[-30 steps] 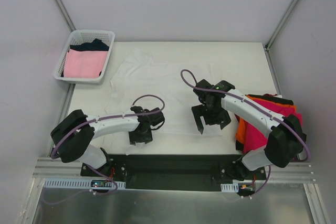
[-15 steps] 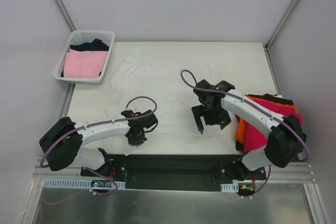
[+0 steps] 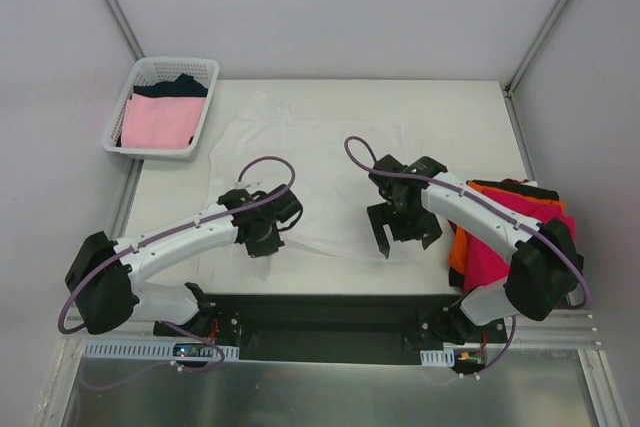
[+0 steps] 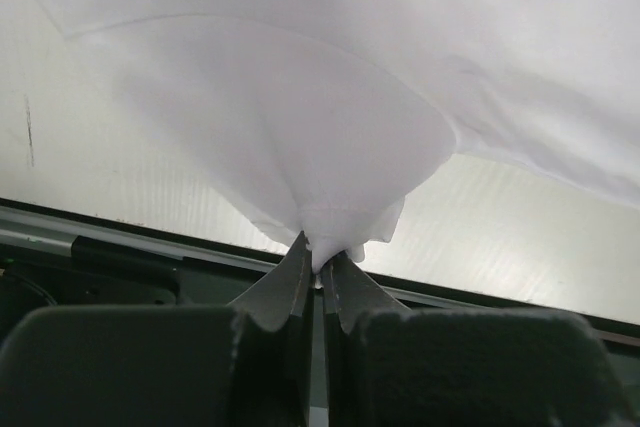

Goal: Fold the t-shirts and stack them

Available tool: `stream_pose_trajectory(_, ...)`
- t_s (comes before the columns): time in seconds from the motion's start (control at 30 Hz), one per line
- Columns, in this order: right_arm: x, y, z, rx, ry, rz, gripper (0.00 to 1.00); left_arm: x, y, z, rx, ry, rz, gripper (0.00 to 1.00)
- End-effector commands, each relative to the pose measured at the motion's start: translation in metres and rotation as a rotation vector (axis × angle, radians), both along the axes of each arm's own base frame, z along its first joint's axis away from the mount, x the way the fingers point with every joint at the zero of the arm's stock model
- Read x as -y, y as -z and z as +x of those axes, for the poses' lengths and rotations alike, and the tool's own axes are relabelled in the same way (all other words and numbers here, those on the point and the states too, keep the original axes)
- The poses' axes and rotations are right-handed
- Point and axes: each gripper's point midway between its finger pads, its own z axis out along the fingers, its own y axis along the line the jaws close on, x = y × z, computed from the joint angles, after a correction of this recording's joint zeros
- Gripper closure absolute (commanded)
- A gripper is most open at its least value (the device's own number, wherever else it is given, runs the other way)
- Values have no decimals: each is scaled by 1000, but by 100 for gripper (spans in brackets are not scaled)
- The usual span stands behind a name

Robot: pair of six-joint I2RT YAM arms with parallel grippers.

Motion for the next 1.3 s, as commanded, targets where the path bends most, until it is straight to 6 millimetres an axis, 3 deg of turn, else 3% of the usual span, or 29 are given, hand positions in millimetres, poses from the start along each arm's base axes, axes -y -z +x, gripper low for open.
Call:
stream_pose_trajectory(0.0, 13, 1, -2, 39, 22, -30, 4, -14, -20, 6, 21, 7, 55, 100)
stream_pose_trajectory(0.17, 20, 21, -8, 39, 76, 8, 4, -21, -21, 0, 4, 8, 71, 100)
stream_pose_trajectory(0.33, 26, 36, -2, 39, 177, 129, 4, -30, -16, -12, -32, 15, 81, 100)
stream_pose_trajectory(0.63, 24, 47, 9, 24, 263, 242, 4, -34, -12, -20, -69, 39, 94, 100)
stream_pose_trajectory(1.0, 15, 65, 3, 25, 339, 316, 4, -32, -8, -27, -112, 59, 89, 100)
stream_pose_trajectory(1.27, 20, 71, 2, 45, 373, 312, 4, -31, -6, -29, -138, 81, 95, 100)
